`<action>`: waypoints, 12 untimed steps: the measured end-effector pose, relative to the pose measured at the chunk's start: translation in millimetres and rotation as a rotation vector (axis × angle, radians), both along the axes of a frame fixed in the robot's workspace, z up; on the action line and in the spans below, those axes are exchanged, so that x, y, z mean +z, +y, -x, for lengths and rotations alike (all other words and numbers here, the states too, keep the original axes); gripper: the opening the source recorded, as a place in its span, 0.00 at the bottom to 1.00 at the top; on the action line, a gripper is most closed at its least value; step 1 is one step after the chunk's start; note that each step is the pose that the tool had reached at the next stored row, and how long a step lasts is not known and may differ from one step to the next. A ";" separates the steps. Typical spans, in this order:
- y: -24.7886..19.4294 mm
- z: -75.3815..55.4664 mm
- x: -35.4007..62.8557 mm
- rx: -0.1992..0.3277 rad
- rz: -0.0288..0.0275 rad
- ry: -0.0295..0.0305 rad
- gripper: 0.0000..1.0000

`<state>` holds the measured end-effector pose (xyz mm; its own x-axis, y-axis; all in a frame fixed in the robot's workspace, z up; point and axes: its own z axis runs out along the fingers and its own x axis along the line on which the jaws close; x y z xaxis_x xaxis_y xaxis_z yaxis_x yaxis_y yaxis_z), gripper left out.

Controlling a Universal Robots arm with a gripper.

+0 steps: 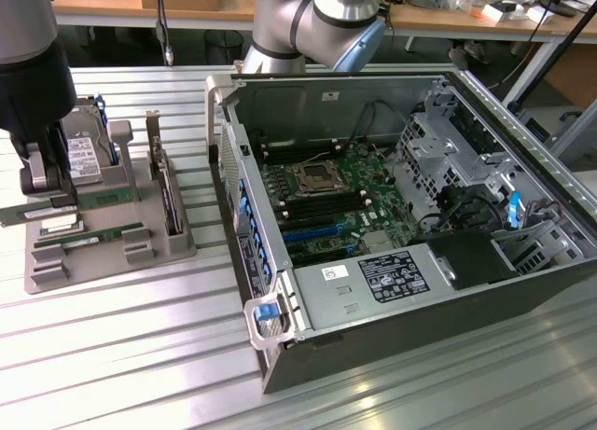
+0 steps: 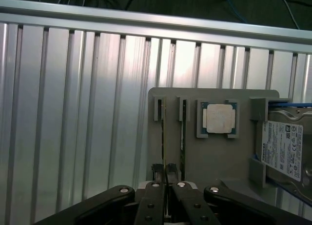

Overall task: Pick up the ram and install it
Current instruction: 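Pick up the ram and move it above insertion slot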

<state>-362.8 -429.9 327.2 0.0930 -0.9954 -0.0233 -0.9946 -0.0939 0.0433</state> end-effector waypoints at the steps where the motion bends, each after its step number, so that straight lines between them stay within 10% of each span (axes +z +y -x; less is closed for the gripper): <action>1: 0.0 0.0 1.0 0.000 0.0000 0.0000 0.12; 12: 0.0 0.0 11.2 0.000 0.0001 0.0000 0.12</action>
